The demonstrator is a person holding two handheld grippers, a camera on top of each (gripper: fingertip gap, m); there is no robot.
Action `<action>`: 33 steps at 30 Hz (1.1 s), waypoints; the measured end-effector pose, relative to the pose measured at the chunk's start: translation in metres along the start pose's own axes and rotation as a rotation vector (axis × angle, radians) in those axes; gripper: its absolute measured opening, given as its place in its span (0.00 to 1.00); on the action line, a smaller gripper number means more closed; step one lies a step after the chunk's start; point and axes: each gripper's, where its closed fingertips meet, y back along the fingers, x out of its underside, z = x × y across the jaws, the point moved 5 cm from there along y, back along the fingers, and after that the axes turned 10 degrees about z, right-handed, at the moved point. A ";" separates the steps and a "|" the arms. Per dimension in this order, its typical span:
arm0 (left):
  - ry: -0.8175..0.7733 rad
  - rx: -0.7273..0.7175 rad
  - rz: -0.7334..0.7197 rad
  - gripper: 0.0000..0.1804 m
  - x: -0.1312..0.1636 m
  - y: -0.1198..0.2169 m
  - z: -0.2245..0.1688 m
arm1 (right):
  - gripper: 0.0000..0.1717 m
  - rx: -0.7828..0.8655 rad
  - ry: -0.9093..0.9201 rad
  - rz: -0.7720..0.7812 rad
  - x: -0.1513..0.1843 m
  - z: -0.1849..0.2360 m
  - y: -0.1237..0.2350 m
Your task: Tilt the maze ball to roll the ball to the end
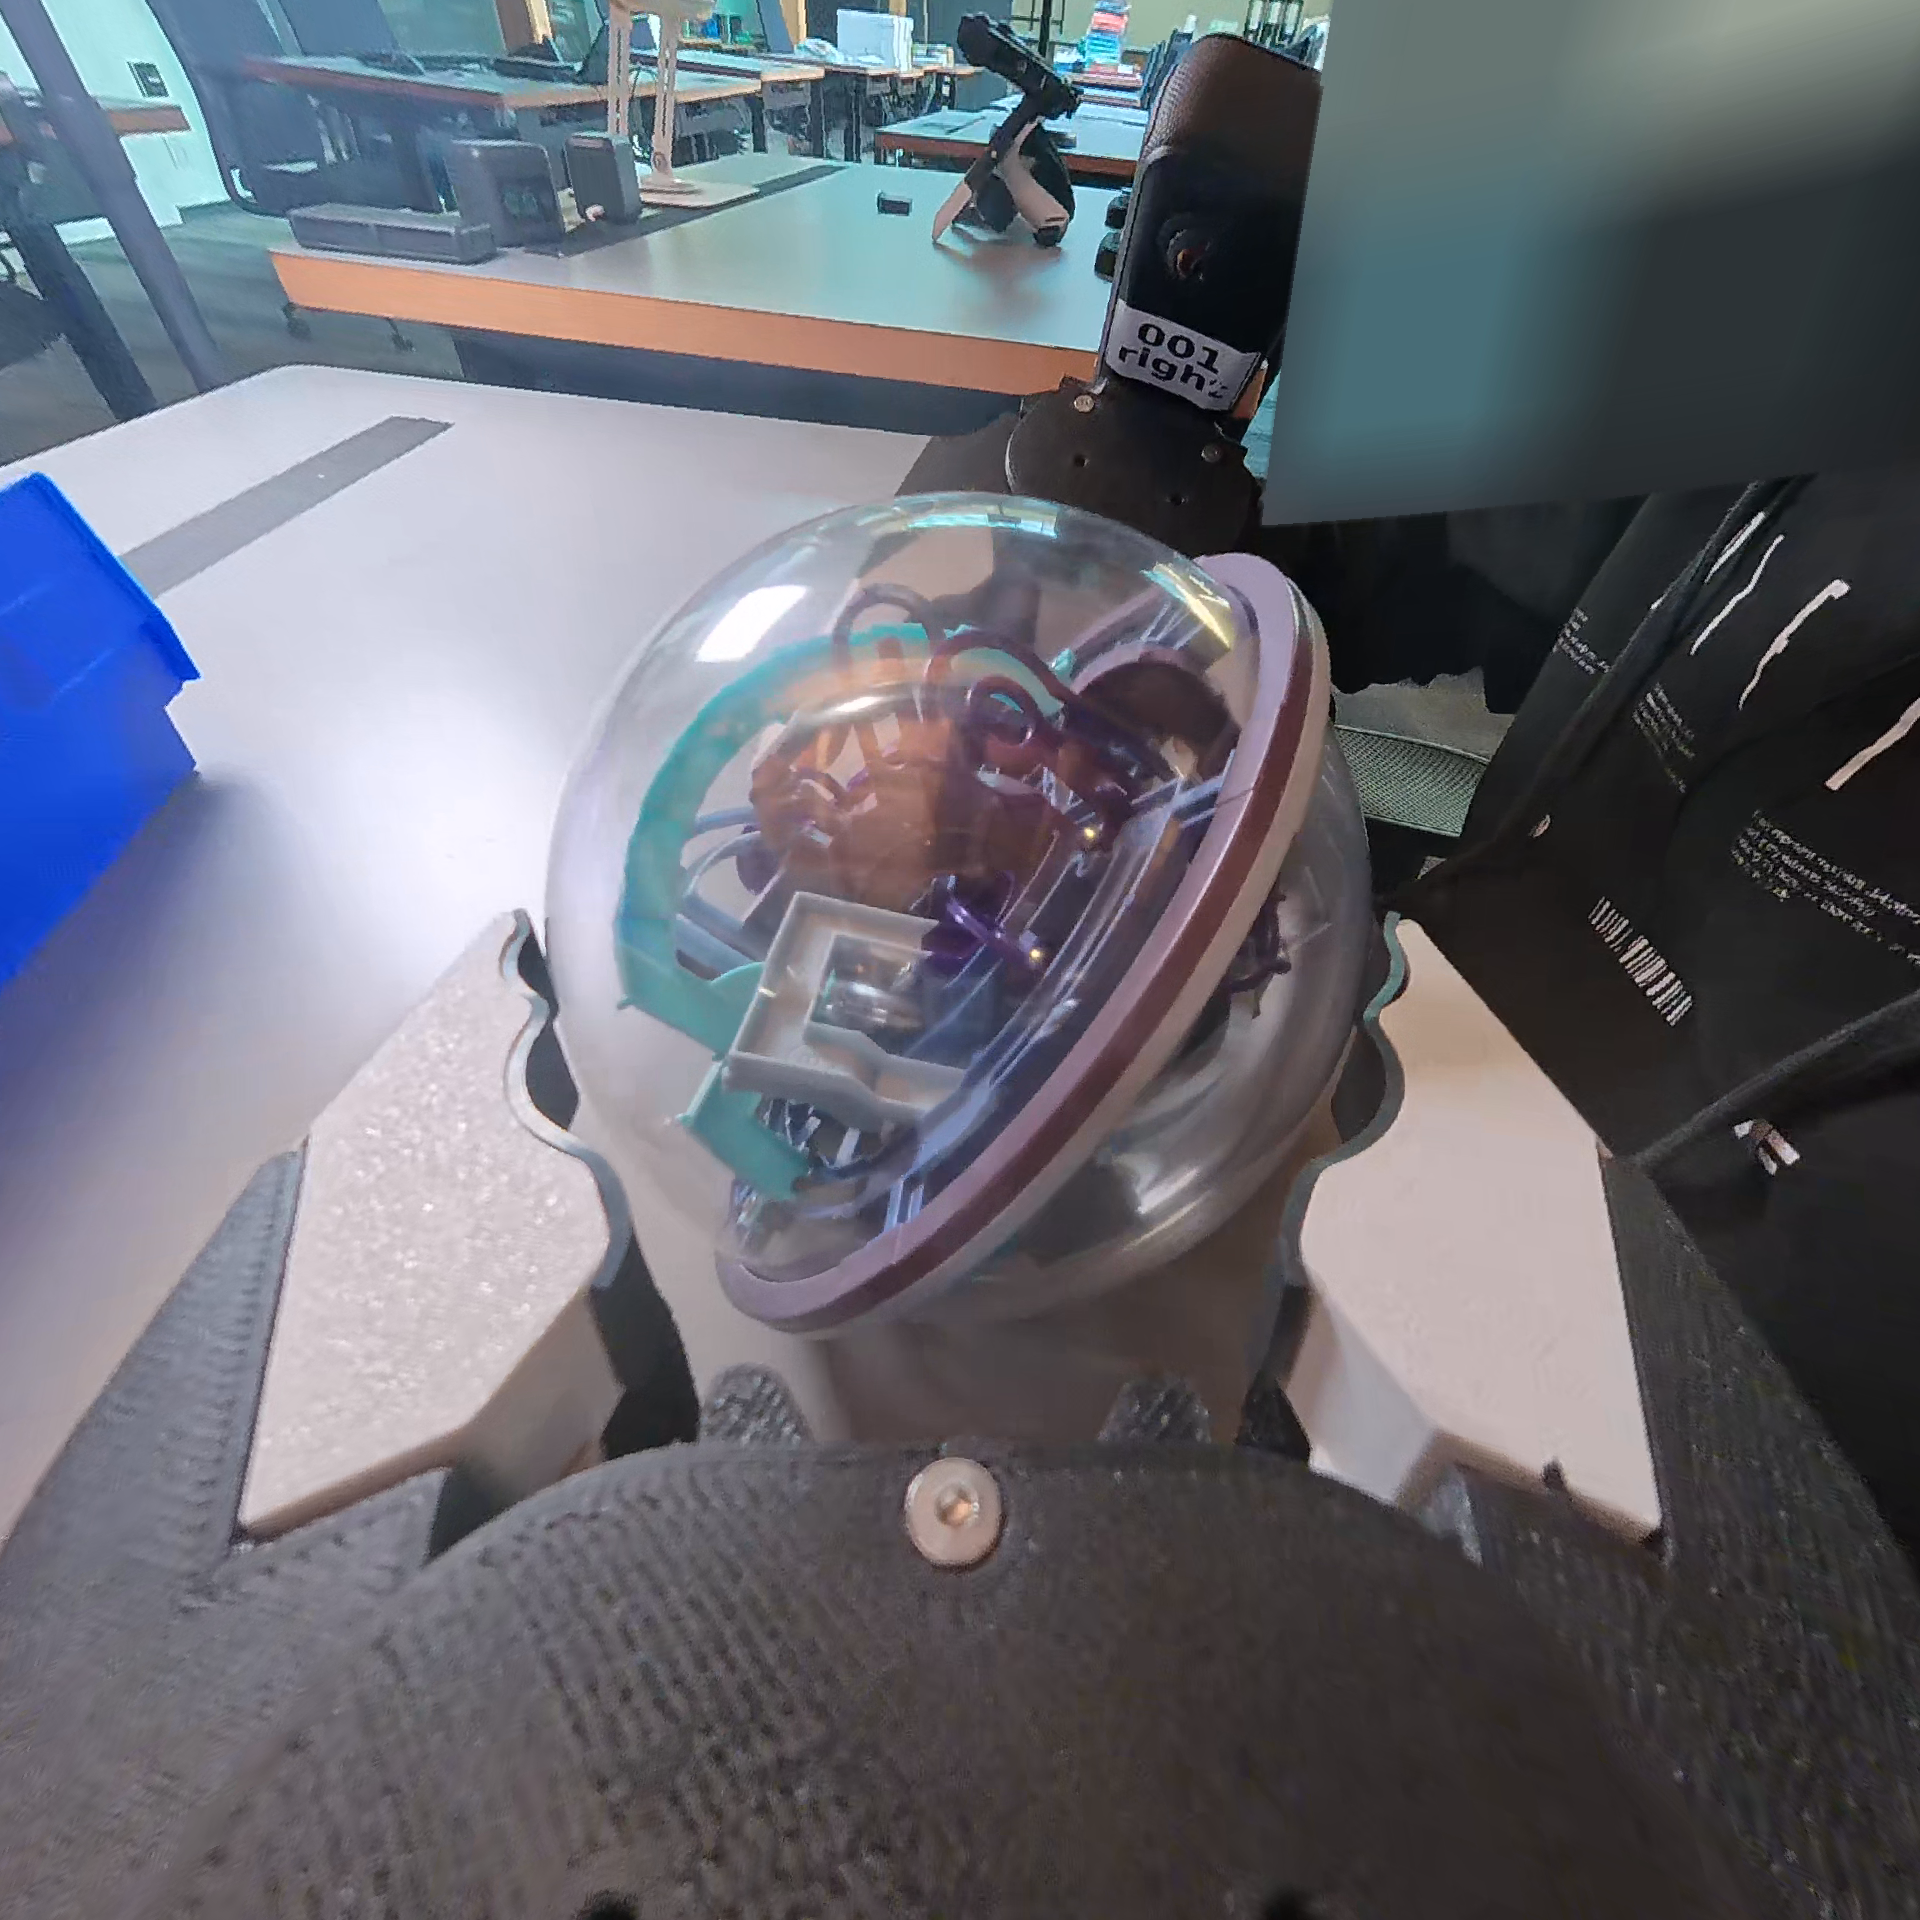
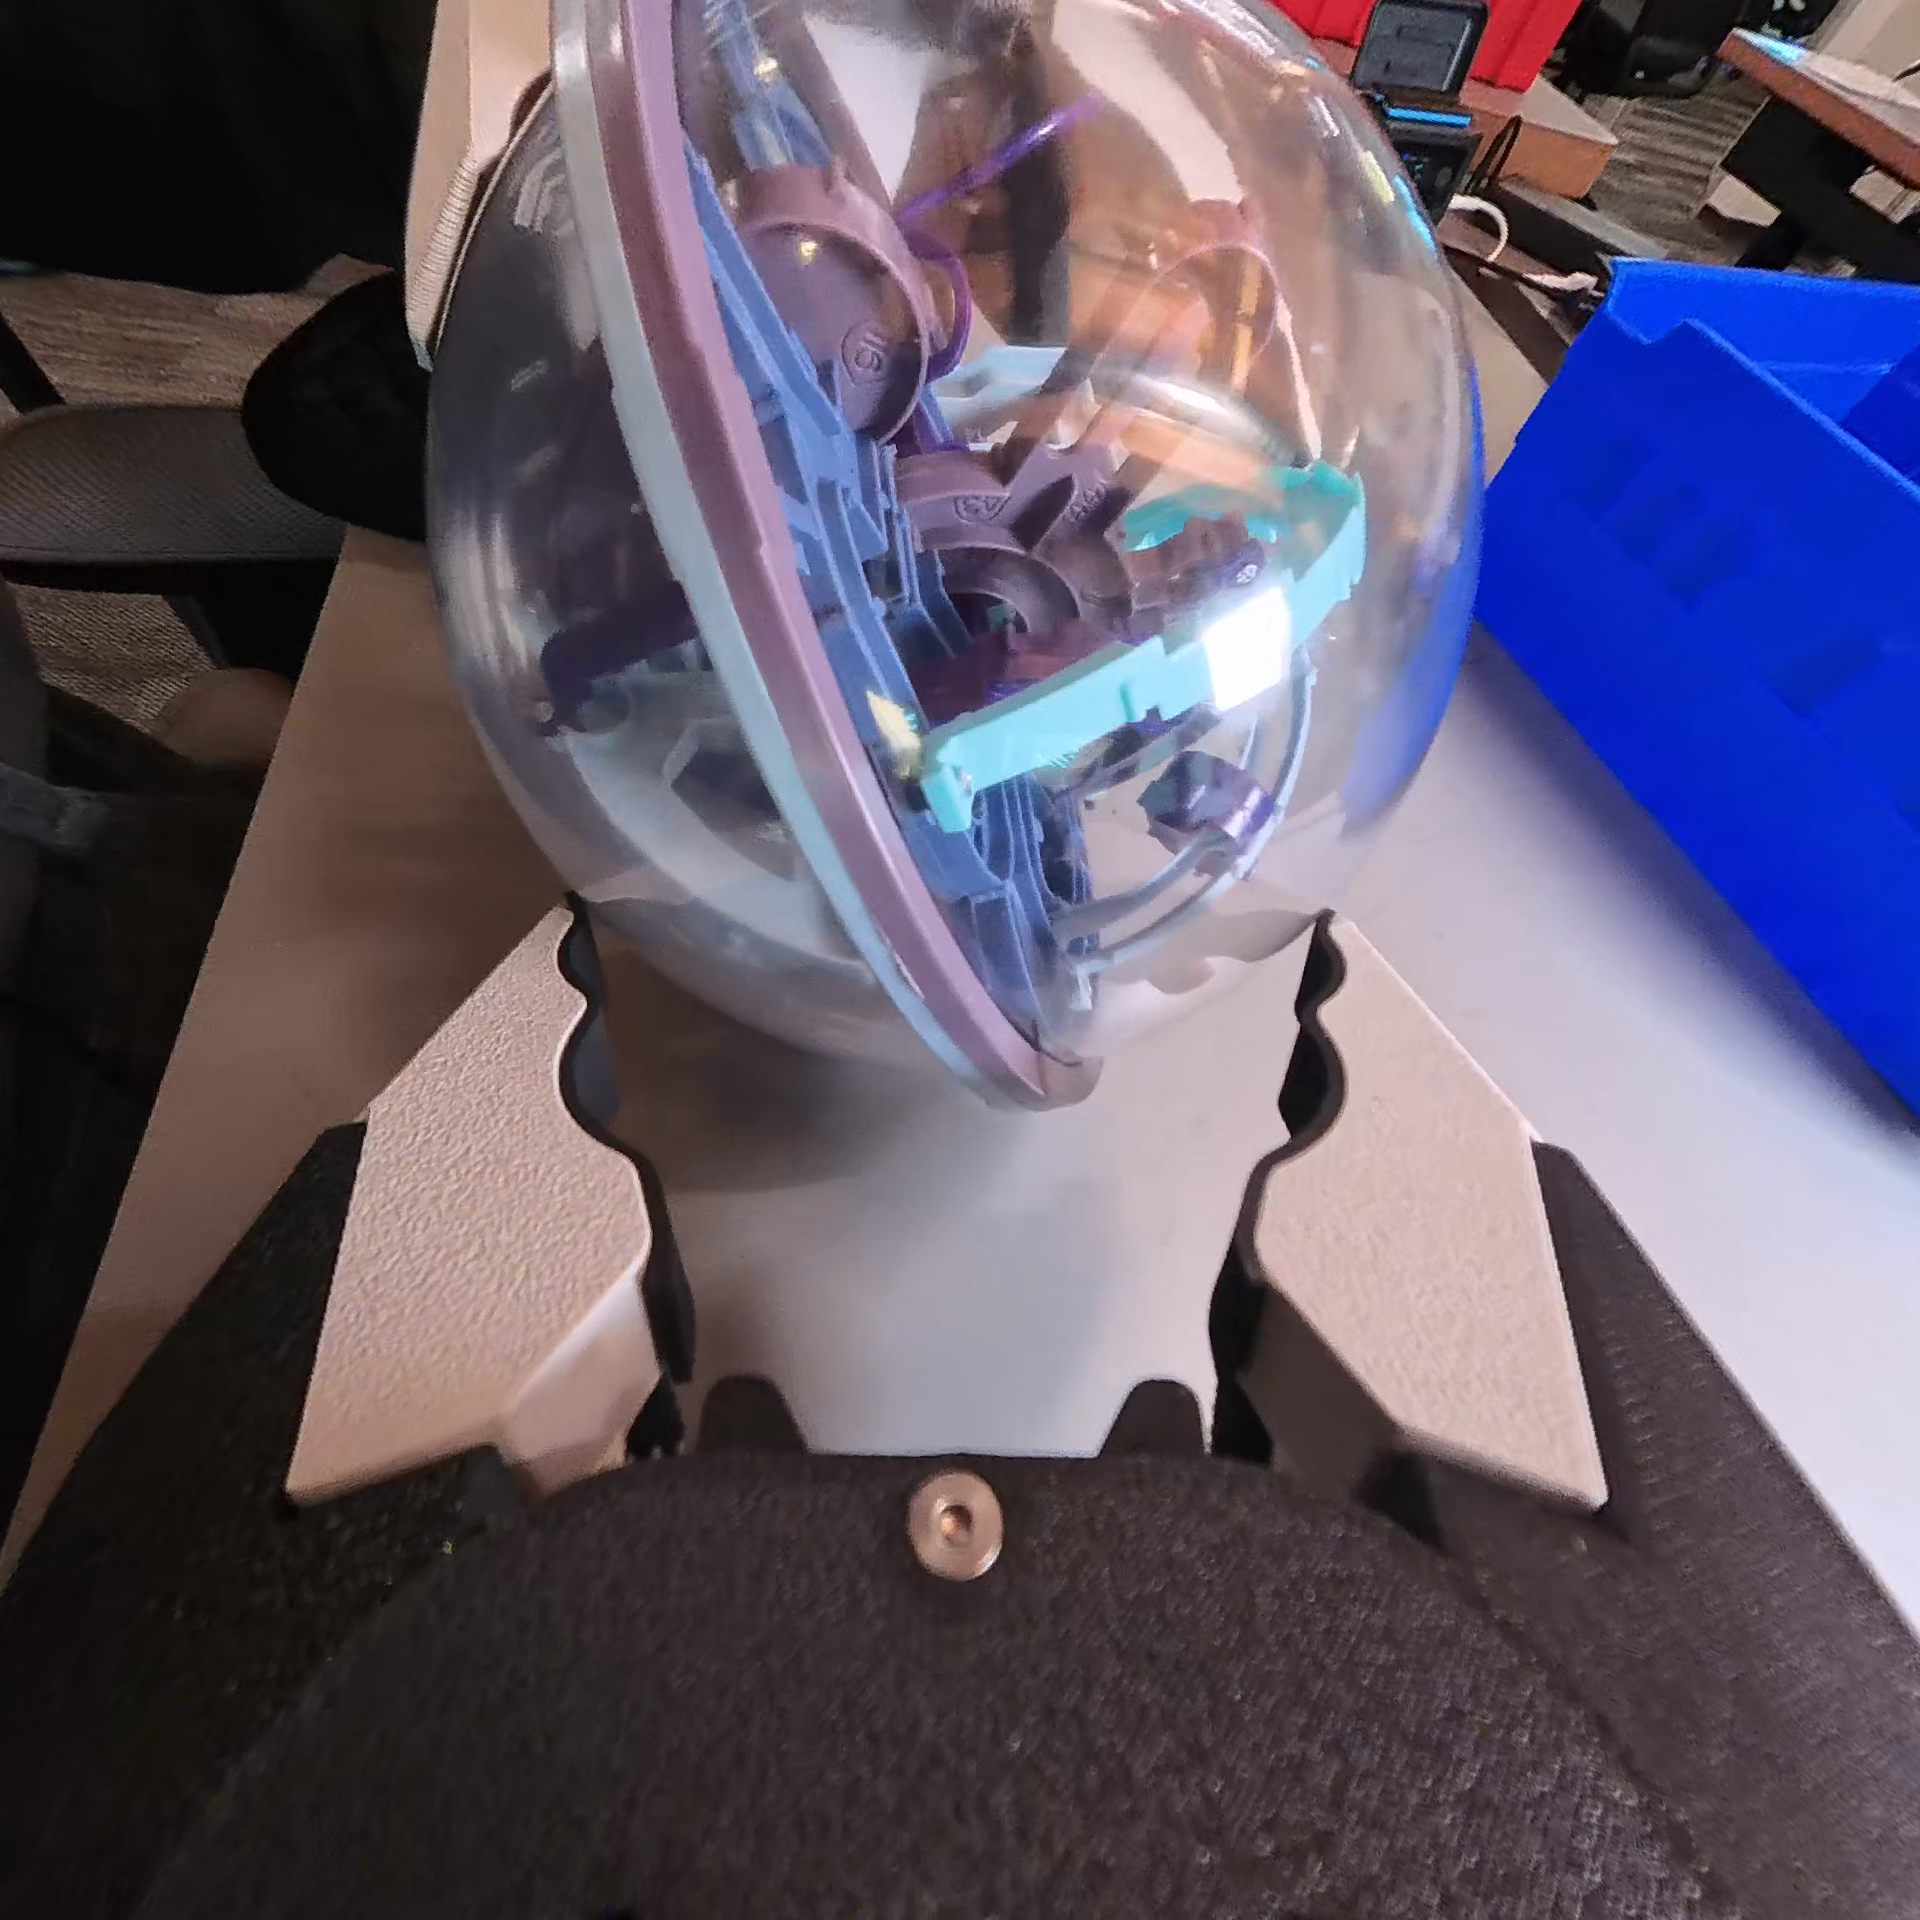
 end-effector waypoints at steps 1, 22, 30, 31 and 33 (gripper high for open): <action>-0.002 -0.001 -0.001 0.82 0.000 0.000 0.000 | 0.75 0.000 0.001 0.000 0.000 0.000 0.000; -0.069 -0.075 0.123 0.81 0.027 -0.001 0.010 | 0.80 -0.020 -0.063 0.023 -0.003 -0.009 -0.007; -0.134 -0.085 0.136 0.81 0.030 -0.001 0.012 | 0.79 0.061 -0.001 0.001 -0.005 -0.009 -0.006; -0.149 -0.093 0.135 0.81 0.030 0.000 0.011 | 0.78 0.074 0.012 -0.004 -0.005 -0.008 -0.006; -0.161 -0.098 0.133 0.81 0.030 0.000 0.011 | 0.78 0.086 0.024 -0.024 -0.005 -0.007 -0.006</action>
